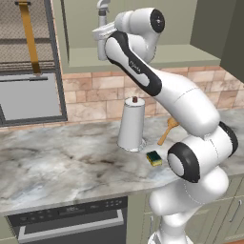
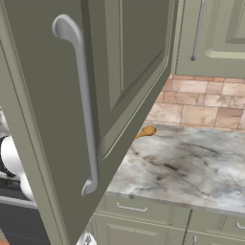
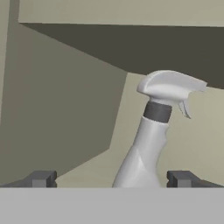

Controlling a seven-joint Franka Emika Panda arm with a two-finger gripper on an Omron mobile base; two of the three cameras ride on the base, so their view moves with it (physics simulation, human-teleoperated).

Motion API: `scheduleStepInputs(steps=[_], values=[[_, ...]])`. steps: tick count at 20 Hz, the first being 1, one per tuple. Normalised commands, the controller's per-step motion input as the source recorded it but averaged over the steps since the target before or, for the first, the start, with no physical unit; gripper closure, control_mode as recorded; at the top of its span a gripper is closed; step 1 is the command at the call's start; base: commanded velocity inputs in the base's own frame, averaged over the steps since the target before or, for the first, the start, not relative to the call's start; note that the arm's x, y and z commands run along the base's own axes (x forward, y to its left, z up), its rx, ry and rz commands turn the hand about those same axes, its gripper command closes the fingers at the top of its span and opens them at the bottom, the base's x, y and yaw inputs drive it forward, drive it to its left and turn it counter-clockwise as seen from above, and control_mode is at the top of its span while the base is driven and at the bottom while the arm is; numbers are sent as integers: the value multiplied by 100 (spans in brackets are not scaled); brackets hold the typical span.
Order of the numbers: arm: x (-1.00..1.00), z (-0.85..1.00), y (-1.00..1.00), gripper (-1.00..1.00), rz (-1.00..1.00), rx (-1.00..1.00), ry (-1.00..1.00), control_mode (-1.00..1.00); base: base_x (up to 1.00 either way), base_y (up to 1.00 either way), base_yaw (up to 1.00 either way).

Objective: Pick the spray and sponge from the cabinet and place them on the counter.

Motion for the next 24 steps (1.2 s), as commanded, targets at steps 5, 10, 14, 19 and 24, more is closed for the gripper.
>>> scheduleStepInputs(steps=[5, 10, 14, 19, 24], values=[[23, 0, 0, -100, 0, -1, 4, -100, 0, 0, 0], [25, -3, 0, -100, 0, 0, 3, -100, 0, 0, 0], [24, -5, 0, -100, 0, 0, 2, -100, 0, 0, 0], [25, -6, 0, -100, 0, 0, 3, -100, 0, 0, 0], [22, -3, 0, -100, 0, 0, 1, -100, 0, 0, 0]])
